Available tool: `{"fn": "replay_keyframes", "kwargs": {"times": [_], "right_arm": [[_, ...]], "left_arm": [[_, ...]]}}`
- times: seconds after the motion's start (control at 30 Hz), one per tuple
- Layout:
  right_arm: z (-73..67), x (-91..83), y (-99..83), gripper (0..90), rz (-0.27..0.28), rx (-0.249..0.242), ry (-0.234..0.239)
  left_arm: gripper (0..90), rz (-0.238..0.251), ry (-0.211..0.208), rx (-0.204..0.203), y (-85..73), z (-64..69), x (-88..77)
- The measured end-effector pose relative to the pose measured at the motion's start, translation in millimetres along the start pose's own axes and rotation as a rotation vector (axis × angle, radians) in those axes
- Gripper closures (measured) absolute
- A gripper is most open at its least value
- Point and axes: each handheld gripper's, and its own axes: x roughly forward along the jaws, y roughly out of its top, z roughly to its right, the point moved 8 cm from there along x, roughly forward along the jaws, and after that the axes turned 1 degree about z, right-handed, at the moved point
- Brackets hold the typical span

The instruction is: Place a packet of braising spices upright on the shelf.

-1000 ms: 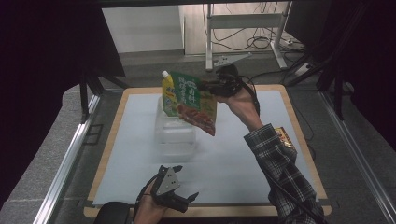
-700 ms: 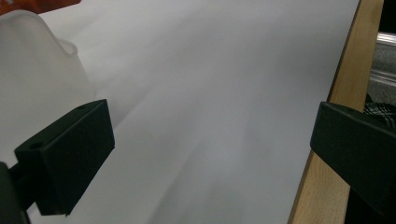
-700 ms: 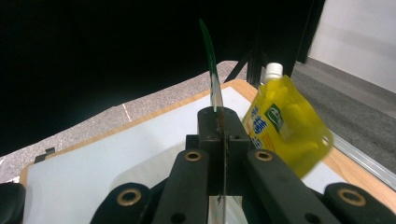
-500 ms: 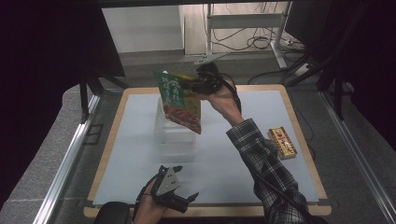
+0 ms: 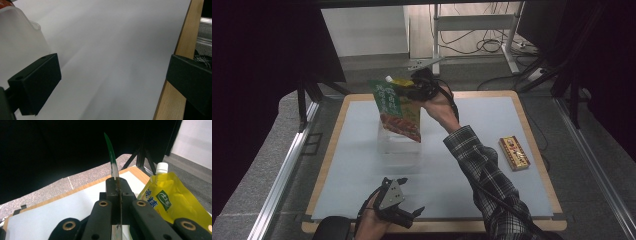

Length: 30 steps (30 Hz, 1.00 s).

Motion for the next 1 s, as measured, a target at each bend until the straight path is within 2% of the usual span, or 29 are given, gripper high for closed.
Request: {"fn": "replay_keyframes", "kwargs": {"times": [0.17,0.67,1.0], "right_arm": [[0.1,4.5,-2.7,88.6,0.000,0.001,0.003],[5.2,19.8,-28.0,88.5,-0.031,0.026,0.005],[8.5,12.8,-36.0,88.2,0.002,0.059,0.019]], "left_arm": [[0.0,-0.005,-0.001,0.006,-0.3,0.0,-0.1],[0.0,-0.010,-0.007,0.006,-0.9,0.7,0.1],[0.0,-0.014,-0.009,0.008,-1.4,1.1,0.7]]}}
